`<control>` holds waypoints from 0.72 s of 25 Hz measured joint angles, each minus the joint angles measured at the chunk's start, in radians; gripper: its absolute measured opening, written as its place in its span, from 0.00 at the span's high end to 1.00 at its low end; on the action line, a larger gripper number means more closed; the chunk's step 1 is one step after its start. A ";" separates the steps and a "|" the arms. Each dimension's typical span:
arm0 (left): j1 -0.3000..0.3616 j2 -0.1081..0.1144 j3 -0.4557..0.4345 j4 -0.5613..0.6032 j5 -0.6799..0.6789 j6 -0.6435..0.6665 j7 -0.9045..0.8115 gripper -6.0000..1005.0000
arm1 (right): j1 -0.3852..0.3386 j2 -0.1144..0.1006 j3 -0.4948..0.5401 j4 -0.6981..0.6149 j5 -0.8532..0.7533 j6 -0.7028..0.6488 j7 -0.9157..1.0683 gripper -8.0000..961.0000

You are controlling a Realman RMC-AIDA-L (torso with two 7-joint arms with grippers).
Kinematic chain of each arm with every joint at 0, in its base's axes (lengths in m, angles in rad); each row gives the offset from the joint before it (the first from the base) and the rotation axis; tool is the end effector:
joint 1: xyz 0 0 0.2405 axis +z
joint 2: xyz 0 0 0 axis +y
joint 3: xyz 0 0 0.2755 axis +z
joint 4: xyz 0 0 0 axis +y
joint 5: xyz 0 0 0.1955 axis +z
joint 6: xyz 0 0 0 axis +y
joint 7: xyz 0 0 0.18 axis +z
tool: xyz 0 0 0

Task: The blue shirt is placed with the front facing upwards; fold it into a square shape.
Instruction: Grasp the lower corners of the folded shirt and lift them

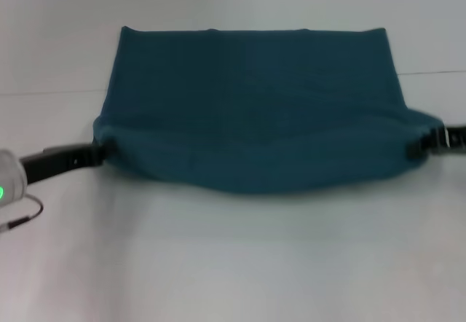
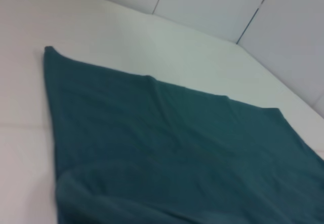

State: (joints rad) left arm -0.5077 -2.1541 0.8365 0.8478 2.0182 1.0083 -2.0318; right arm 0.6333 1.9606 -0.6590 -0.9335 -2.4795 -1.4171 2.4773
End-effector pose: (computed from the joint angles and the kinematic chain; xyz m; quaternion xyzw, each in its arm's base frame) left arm -0.2772 0.4081 -0.0319 -0.8037 -0.4679 -0.2163 0.2972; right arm 0.3053 0.4041 0.0506 -0.7728 0.5795 0.0716 0.2488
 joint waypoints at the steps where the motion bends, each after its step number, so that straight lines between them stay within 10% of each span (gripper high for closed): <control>1: 0.015 -0.003 0.000 0.006 0.000 0.012 0.002 0.98 | -0.013 0.001 0.000 0.000 0.000 -0.006 -0.002 0.92; 18: 0.180 -0.009 -0.032 0.038 -0.074 0.293 0.095 0.98 | -0.084 0.004 0.033 0.017 0.004 -0.012 -0.038 0.92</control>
State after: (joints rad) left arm -0.3280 -2.1633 0.8042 0.8859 1.9441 1.3014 -1.9371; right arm 0.5489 1.9641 -0.6256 -0.9162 -2.4753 -1.4295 2.4392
